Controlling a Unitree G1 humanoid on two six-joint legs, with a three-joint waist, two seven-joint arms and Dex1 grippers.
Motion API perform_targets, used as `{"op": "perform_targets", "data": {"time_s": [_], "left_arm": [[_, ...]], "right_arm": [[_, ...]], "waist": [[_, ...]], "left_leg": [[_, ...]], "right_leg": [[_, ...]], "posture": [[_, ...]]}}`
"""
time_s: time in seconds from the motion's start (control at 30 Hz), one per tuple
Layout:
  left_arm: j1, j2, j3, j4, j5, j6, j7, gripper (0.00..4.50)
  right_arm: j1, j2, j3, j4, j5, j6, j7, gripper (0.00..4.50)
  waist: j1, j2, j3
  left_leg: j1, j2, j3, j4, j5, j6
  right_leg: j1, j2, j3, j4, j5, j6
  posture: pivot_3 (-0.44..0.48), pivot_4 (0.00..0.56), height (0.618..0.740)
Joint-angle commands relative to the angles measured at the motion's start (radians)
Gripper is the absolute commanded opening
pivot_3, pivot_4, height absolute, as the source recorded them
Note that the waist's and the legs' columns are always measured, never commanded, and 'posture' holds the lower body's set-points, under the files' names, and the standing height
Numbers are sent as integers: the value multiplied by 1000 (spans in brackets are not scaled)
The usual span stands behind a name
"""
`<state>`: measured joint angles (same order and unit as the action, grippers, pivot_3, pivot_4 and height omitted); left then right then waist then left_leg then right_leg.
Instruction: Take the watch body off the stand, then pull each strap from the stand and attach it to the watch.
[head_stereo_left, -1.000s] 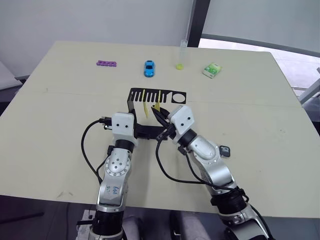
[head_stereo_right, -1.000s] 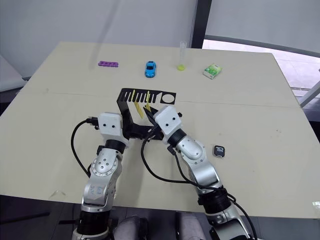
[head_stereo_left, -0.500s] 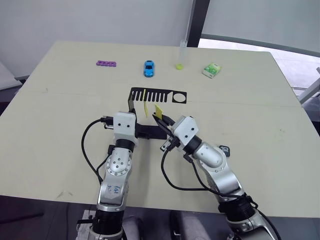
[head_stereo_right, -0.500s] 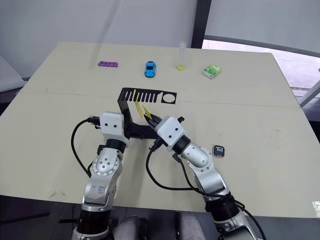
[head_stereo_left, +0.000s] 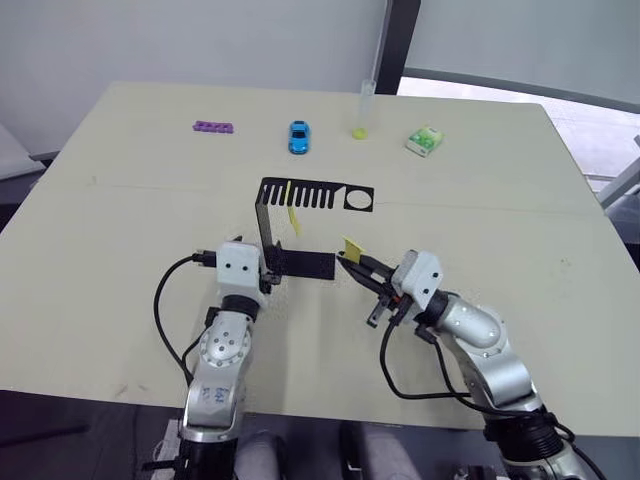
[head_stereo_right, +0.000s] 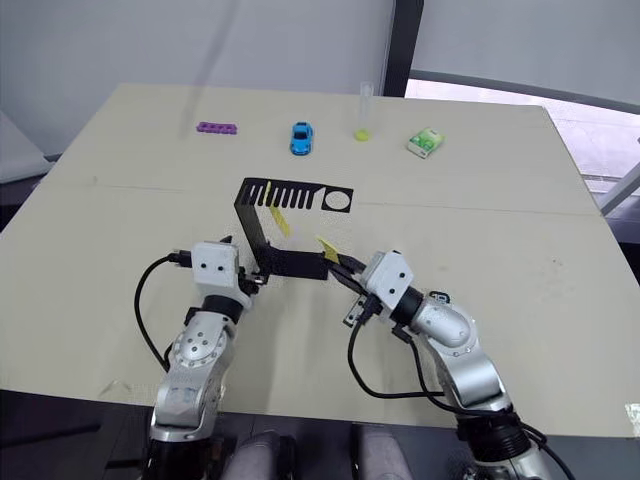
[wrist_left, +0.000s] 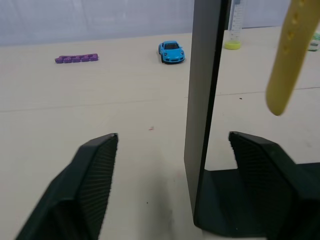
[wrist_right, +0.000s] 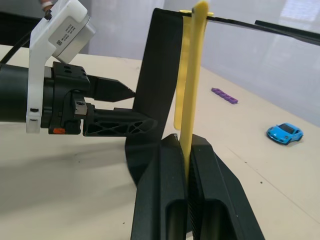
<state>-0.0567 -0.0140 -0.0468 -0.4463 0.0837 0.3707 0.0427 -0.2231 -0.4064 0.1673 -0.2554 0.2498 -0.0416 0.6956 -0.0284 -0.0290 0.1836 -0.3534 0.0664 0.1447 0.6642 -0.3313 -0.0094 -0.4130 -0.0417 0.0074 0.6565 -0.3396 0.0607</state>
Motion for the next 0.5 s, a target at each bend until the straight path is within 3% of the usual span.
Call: {"op": "perform_targets", "data": {"time_s": [0.03,0.17,0.3,0.4,0.5], "left_arm": [[42,14,19,-104,-60,4,-51,4448],[107,80,66,-169,-256,-1,-236,4448],[167,233,199,-220,-488,29,-440,4448],[165,420,399,-211,-770,175,-592,4448],[204,615,462,-212,-975,260,-811,4448]], "right_arm": [[10,-28,-44,-27,81,6,68,0],[35,-71,-90,-32,186,72,137,0],[55,-114,-146,-52,325,196,188,0],[49,-162,-167,-68,443,318,253,0],[12,-164,-162,-89,541,422,268,0]], "waist": [[-1,0,0],[-1,0,0],[-3,0,0],[-5,0,1],[-11,0,1]], "left_leg": [[0,0,0,0,0,0],[0,0,0,0,0,0],[0,0,0,0,0,0],[1,0,-1,0,0,0],[1,2,-2,-1,0,-1]], "right_leg": [[0,0,0,0,0,0],[0,0,0,0,0,0],[0,0,0,0,0,0],[1,0,0,0,0,0],[0,1,-1,1,-1,-3]], "posture": [[0,150,740],[0,150,740],[0,150,740],[0,150,740],[0,150,740]]}}
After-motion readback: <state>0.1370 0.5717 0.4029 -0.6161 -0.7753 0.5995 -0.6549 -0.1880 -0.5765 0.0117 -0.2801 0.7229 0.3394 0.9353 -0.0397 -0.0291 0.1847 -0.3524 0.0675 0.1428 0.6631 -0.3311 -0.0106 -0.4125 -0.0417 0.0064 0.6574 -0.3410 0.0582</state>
